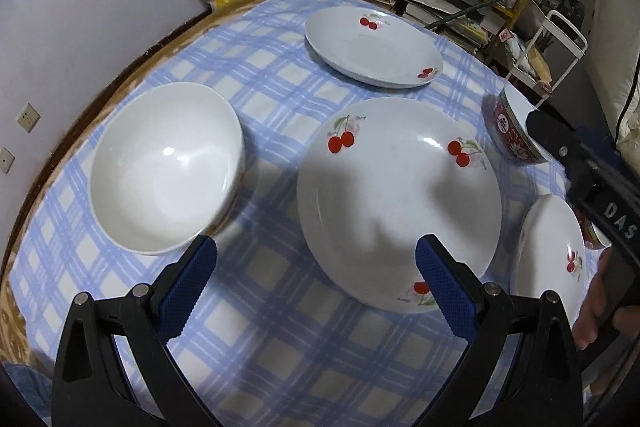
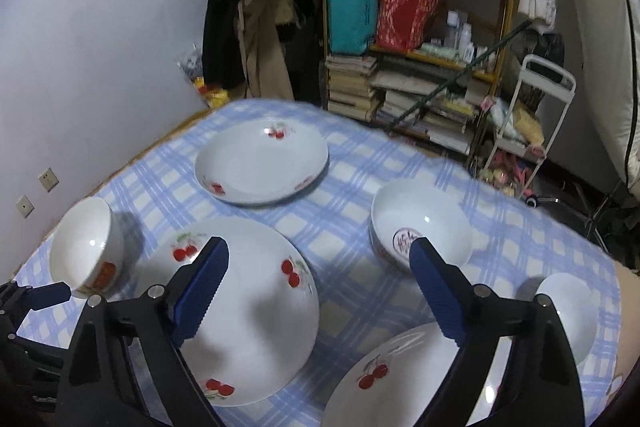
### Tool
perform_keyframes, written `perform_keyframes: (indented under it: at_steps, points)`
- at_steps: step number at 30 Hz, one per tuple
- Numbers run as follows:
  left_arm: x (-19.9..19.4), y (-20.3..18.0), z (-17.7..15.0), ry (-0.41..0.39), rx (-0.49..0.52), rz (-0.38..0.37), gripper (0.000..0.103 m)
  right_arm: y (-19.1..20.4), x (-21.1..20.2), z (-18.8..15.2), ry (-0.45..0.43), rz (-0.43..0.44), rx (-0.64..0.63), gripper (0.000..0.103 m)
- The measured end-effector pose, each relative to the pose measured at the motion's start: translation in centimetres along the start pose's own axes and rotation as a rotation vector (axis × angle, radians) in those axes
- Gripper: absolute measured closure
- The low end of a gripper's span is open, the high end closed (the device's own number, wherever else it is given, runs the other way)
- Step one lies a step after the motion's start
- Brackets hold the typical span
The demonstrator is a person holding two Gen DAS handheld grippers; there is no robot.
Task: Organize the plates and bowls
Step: 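Lower the left tool onto the large cherry plate rim while the right tool grips its rim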
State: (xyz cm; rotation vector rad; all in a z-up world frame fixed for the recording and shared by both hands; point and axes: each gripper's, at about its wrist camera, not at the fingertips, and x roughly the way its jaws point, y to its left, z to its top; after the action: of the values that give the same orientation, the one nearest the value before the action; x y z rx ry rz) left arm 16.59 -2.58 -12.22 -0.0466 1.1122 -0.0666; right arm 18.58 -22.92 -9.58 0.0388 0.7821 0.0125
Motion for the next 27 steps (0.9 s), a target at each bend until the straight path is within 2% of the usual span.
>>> perform_keyframes:
  at_steps: [4, 9, 13, 14, 18, 20, 21, 24, 25, 26, 27]
  points:
    - [1.2, -0.2, 0.1, 0.017, 0.005, 0.013, 0.005, -0.1, 1.8, -0.3, 0.048, 0.017, 0.008, 0.012]
    - [3.0, -0.4, 0.0, 0.081, -0.012, -0.019, 0.006, 0.8, 3.9, -0.9, 0.103, 0.009, -0.039, 0.019]
    - [4.1, -0.3, 0.0, 0.097, -0.021, -0.023, 0.008, 1.1, 5.2, -1.5, 0.138, 0.014, -0.053, 0.020]
    - [4.4, -0.3, 0.0, 0.102, -0.022, -0.030, 0.013, 1.2, 5.5, -1.6, 0.149, 0.016, -0.054, 0.020]
    - [5.4, -0.2, 0.0, 0.127, -0.022, -0.037, 0.022, 1.4, 6.6, -2.0, 0.184, 0.024, -0.067, 0.029]
    - [5.8, -0.1, 0.0, 0.135, -0.020, -0.041, 0.032, 1.5, 7.1, -2.1, 0.197, 0.025, -0.067, 0.029]
    - [5.9, -0.1, 0.0, 0.138, -0.018, -0.041, 0.034, 1.5, 7.3, -2.2, 0.201, 0.028, -0.068, 0.033]
    - [6.4, 0.0, 0.0, 0.147, -0.013, -0.039, 0.051, 1.6, 7.8, -2.3, 0.223, 0.040, -0.069, 0.046]
    - [6.6, 0.0, 0.0, 0.149, -0.009, -0.037, 0.065, 1.6, 7.9, -2.4, 0.230, 0.046, -0.068, 0.051]
    - [6.8, -0.1, 0.1, 0.153, 0.000, -0.031, 0.072, 1.5, 8.0, -2.4, 0.234, 0.052, -0.066, 0.054]
    - [7.0, -0.1, 0.1, 0.153, 0.007, -0.017, 0.071, 1.5, 8.1, -2.5, 0.241, 0.060, -0.063, 0.063]
